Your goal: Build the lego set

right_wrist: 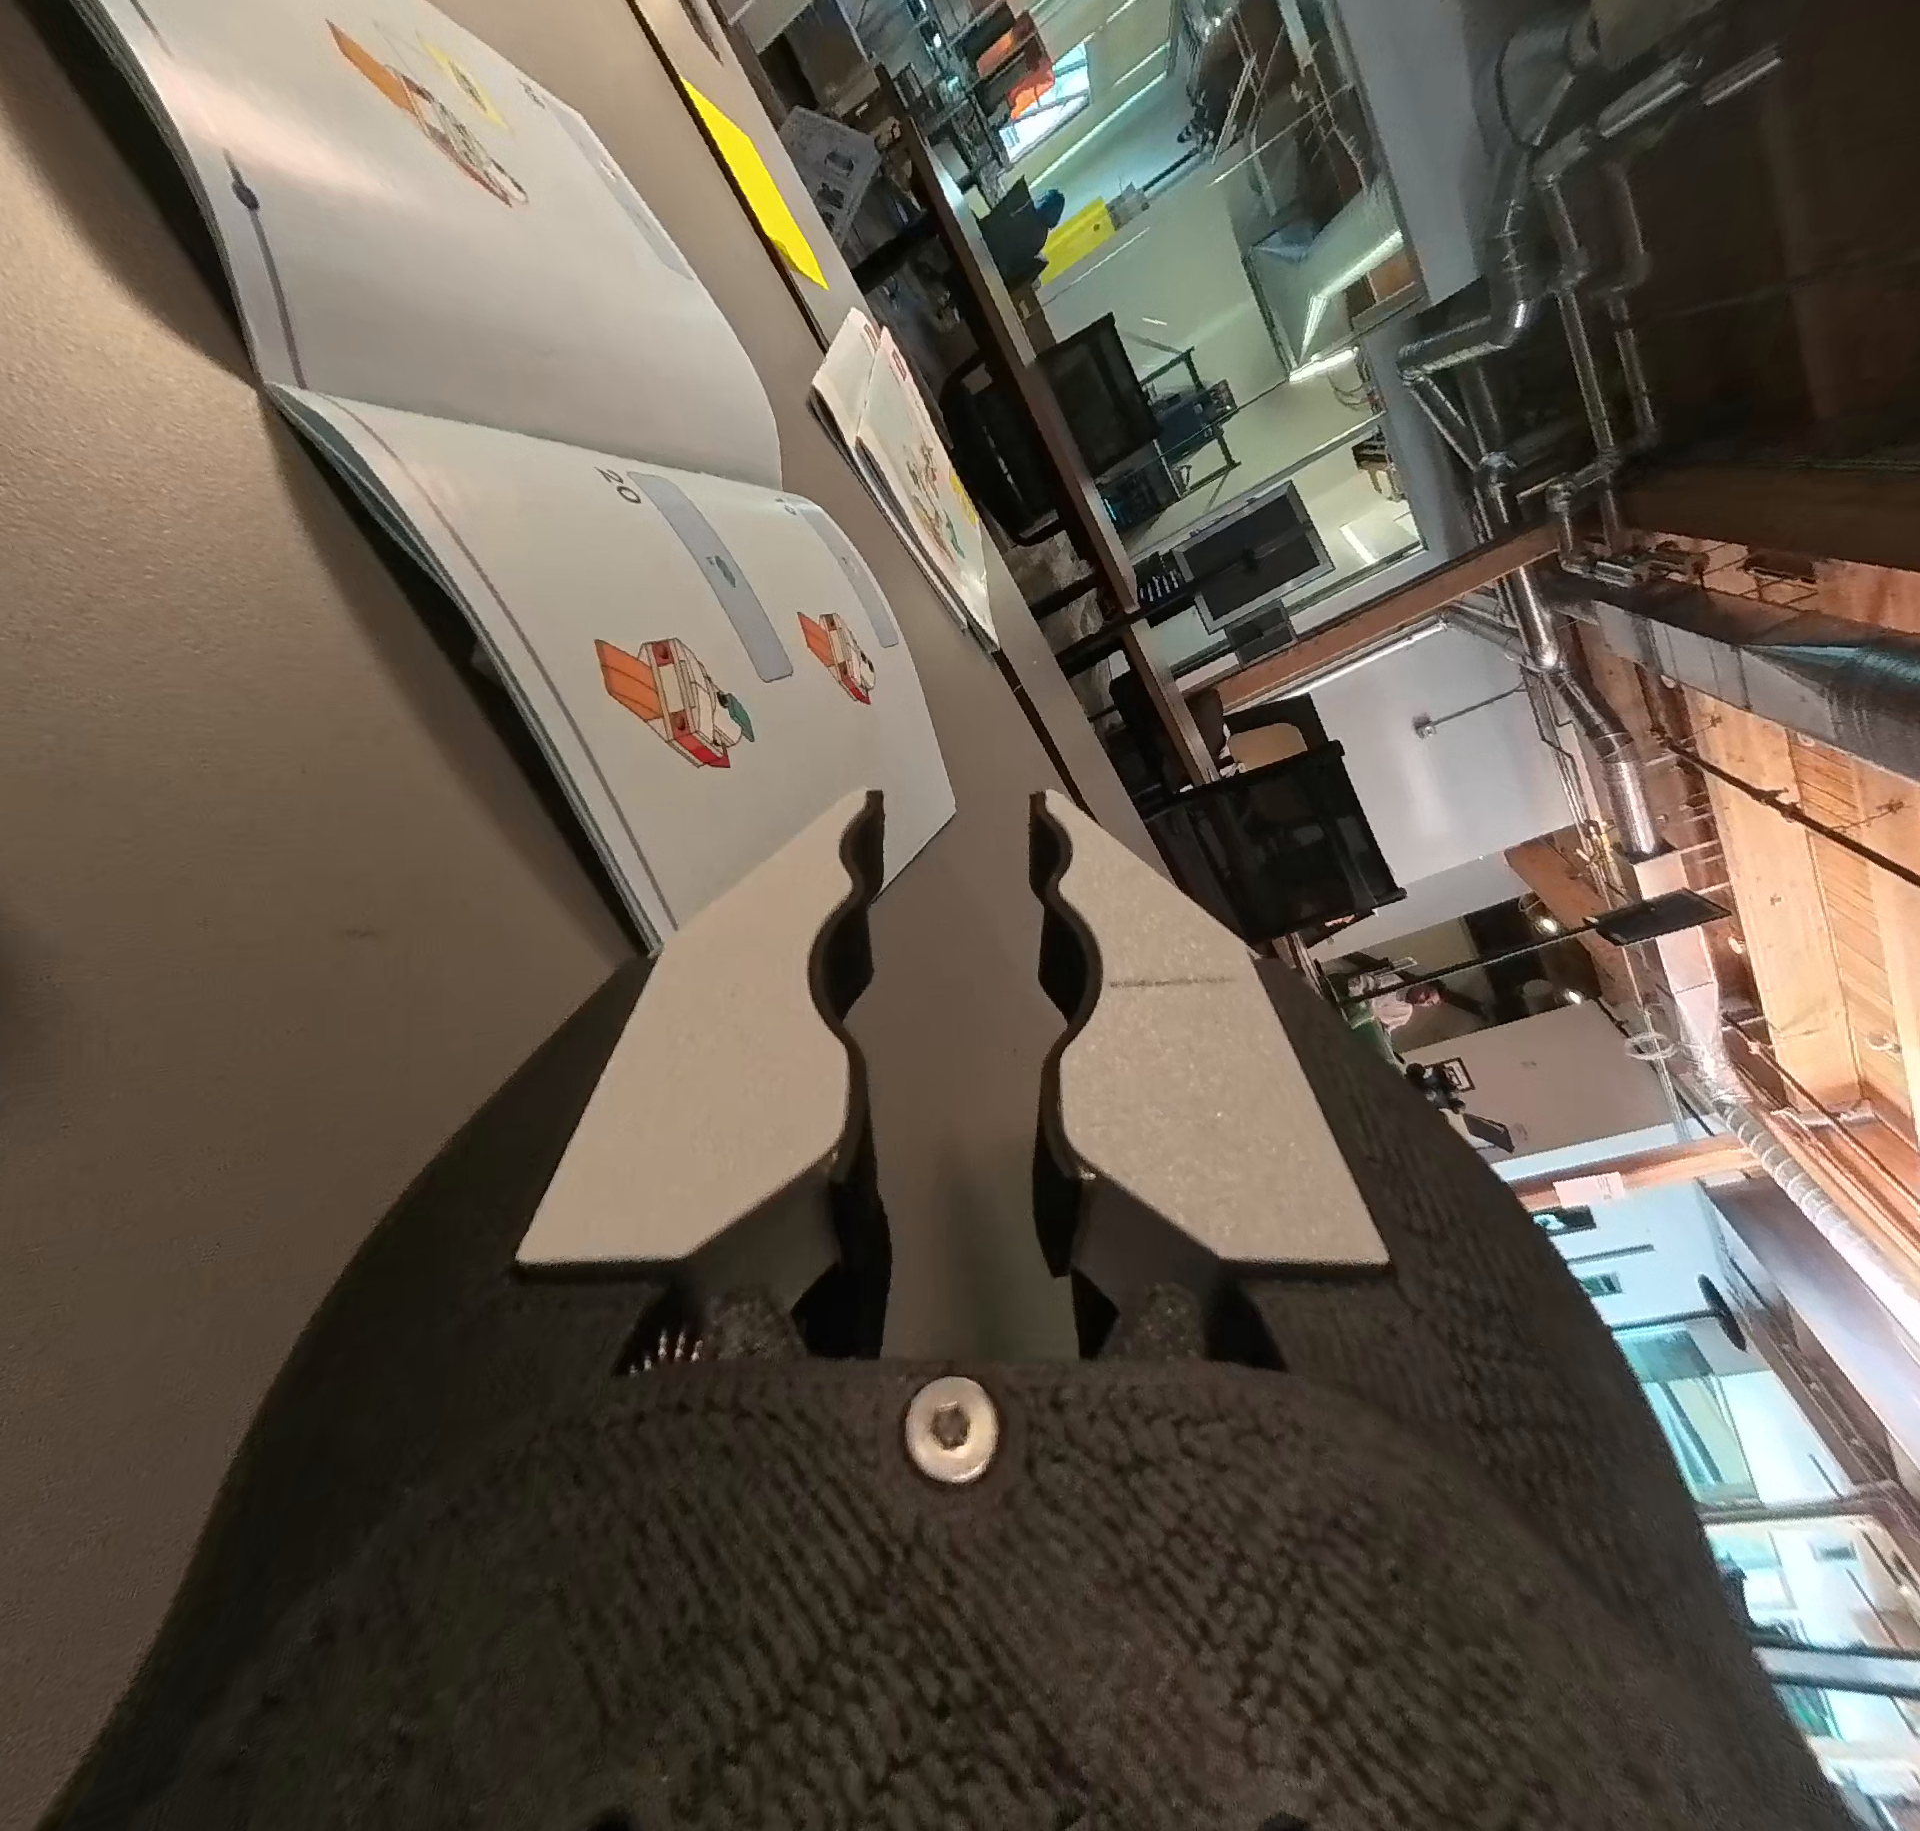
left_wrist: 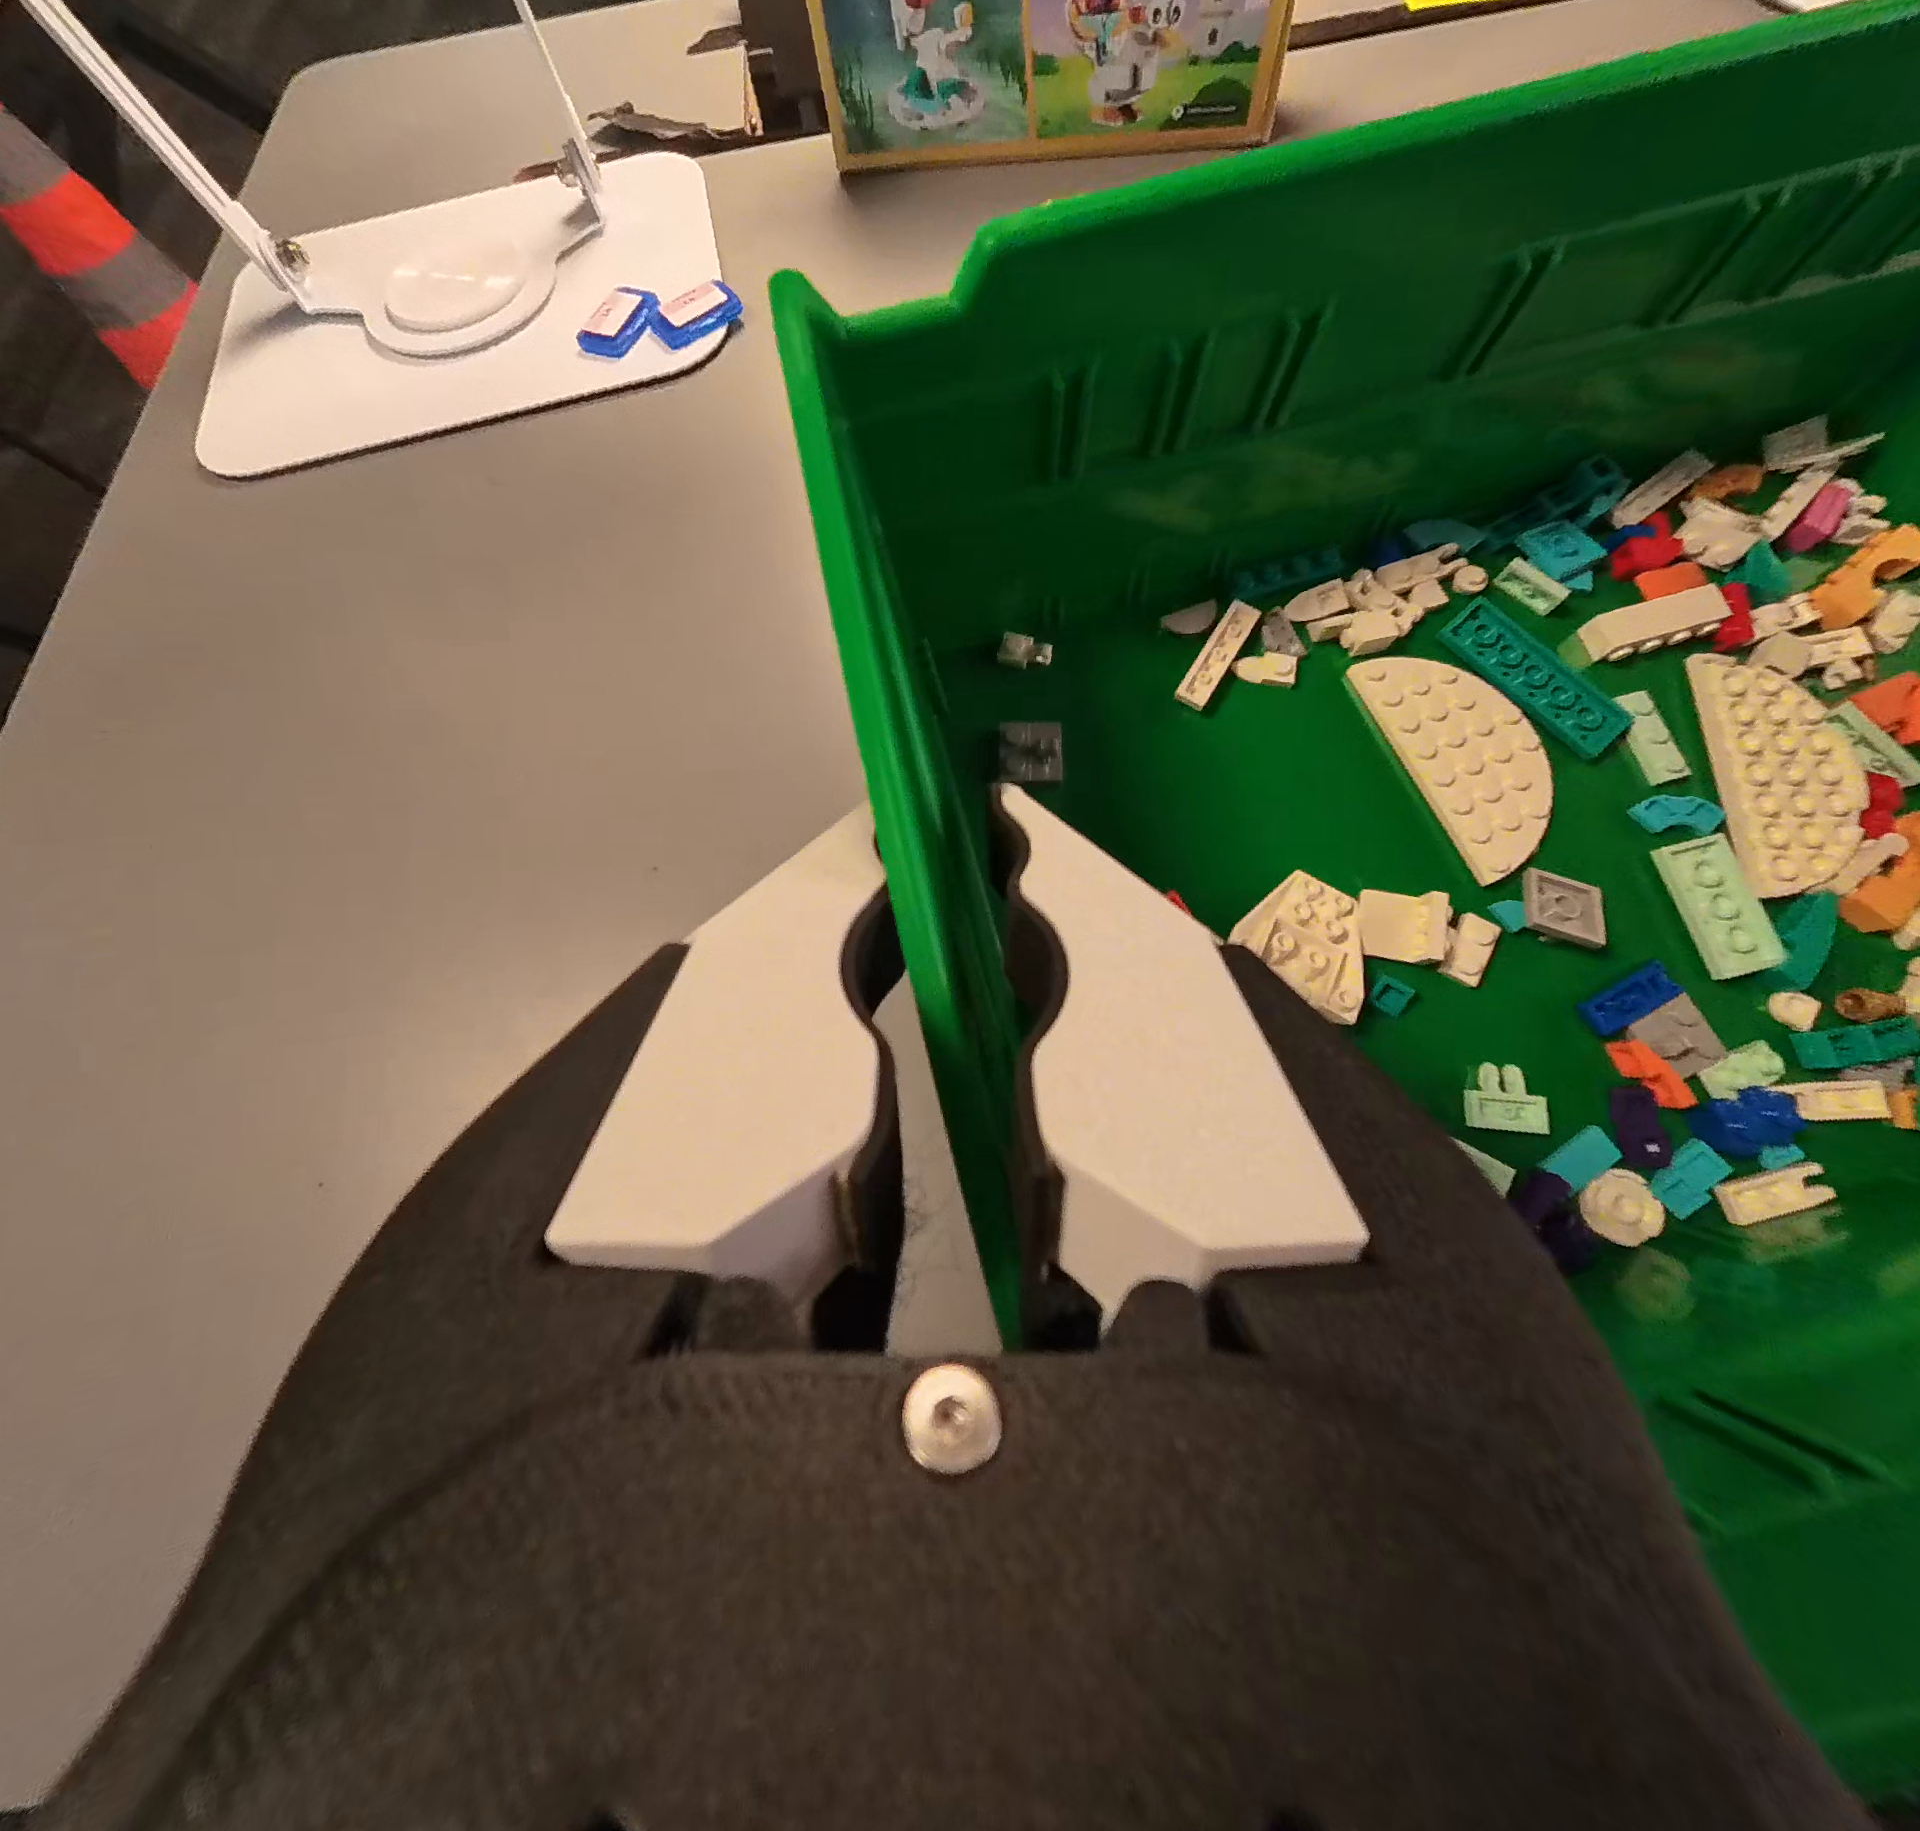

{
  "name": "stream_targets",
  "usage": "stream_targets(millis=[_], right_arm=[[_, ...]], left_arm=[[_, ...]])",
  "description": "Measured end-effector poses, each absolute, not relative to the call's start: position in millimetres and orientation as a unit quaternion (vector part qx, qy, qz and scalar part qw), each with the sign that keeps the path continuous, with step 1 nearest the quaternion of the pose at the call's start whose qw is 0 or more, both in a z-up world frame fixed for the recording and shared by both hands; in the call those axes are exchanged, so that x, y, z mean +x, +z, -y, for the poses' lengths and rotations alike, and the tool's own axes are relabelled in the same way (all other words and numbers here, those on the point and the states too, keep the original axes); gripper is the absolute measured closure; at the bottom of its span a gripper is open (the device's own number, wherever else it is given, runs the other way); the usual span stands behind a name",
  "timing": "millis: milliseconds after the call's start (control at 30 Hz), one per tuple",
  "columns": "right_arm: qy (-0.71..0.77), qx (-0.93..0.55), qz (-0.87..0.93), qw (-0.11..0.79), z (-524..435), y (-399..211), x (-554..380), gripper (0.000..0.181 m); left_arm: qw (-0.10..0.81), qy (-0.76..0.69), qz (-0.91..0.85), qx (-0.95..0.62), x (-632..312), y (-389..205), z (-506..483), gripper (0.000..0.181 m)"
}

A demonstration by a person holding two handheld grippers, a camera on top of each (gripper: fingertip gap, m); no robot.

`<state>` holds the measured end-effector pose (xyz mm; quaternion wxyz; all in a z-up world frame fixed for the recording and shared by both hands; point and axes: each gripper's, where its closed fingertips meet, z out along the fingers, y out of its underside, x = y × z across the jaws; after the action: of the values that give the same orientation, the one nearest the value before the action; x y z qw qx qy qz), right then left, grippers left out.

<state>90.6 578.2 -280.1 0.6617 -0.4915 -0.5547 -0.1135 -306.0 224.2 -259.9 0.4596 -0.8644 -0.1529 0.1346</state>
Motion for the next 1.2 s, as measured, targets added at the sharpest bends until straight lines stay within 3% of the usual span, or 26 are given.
stream_targets(millis=[1200], right_arm=[[-0.114, -0.491, 0.557, 0.66, -578.1, -281.3, 89.7, 0.155]], left_arm=[[0.476, 0.15, 0.159, -0.852, -305.4, -254.8, -219.7, 0.171]])
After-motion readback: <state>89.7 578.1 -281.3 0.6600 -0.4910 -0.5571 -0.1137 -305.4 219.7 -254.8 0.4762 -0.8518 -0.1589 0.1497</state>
